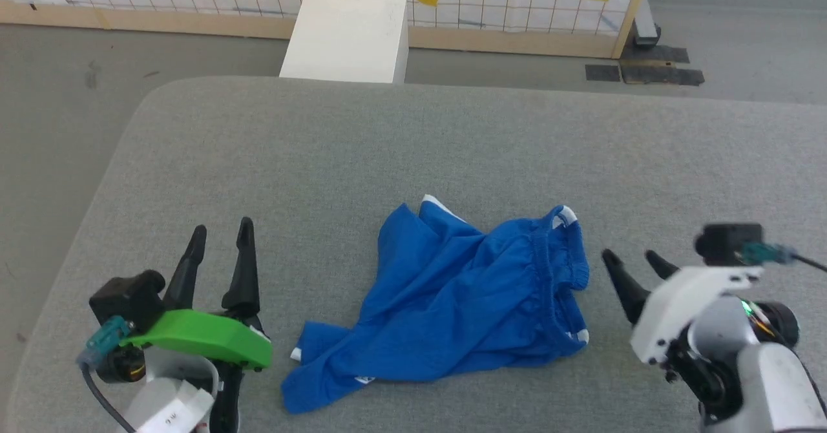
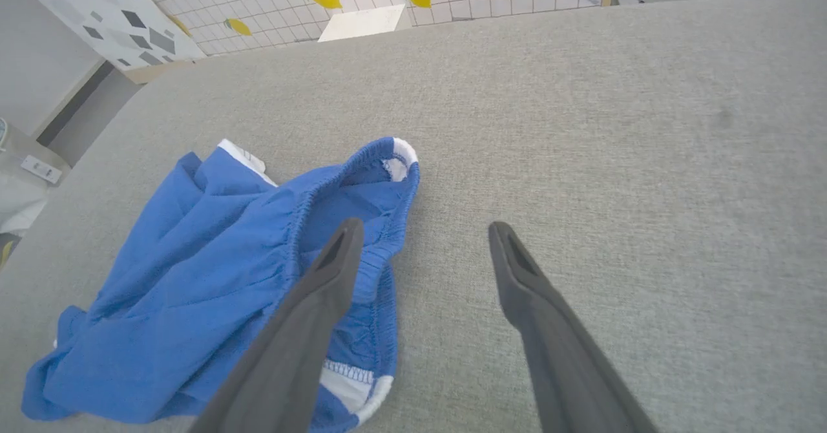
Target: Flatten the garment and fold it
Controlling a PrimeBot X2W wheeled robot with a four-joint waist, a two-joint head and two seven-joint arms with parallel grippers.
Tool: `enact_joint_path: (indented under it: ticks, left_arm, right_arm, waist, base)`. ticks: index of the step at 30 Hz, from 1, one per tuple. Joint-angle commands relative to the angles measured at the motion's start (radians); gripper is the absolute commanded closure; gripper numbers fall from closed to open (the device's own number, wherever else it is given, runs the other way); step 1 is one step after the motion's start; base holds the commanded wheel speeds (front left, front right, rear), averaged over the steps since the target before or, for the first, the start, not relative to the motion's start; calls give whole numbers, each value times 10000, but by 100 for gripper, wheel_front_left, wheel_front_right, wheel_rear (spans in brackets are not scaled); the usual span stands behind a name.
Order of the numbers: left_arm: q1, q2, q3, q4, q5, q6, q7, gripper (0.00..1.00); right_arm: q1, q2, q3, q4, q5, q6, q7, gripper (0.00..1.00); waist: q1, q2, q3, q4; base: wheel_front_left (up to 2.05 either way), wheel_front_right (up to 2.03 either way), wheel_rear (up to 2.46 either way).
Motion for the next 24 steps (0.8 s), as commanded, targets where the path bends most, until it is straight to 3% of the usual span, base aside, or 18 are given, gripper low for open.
enact_joint_path:
  ticks: [1, 10, 21, 22, 23, 24]
  left_arm:
    - [-107, -63, -18, 79, 238, -80, -222, 0]
    - [-308, -462, 230, 365, 617, -286, -636, 0]
    - [-467, -805, 571, 412, 1101, -606, -675, 0]
    - [-474, -841, 616, 406, 1135, -630, -675, 0]
    - [-467, -861, 638, 444, 1183, -658, -675, 0]
    - [-468, -886, 675, 458, 1217, -675, -676, 0]
  right_arm:
    - [-342, -53, 184, 81, -152, -13, 258, 0]
    - [-1645, -829, 1687, 1023, -610, -13, 2290, 0]
    - [-1946, -1013, 2761, 1818, -281, -13, 2960, 0]
    - [-1970, -1028, 2792, 1836, -226, -13, 2958, 33]
    - [-2011, -1059, 2784, 1825, -187, -13, 2876, 89]
    - [-2040, -1087, 2771, 1816, -155, -13, 2811, 100]
  waist:
    - [0, -1, 131, 86]
    - [0, -1, 691, 394]
    - [0, -1, 1112, 425]
    - [0, -1, 1126, 405]
    - [0, -1, 1132, 371]
    - [0, -1, 1129, 341]
  base:
    - [0, 0, 0]
    - [0, 0, 0]
    - [0, 0, 0]
    - [0, 0, 0]
    - [0, 0, 0]
    - [0, 0, 0]
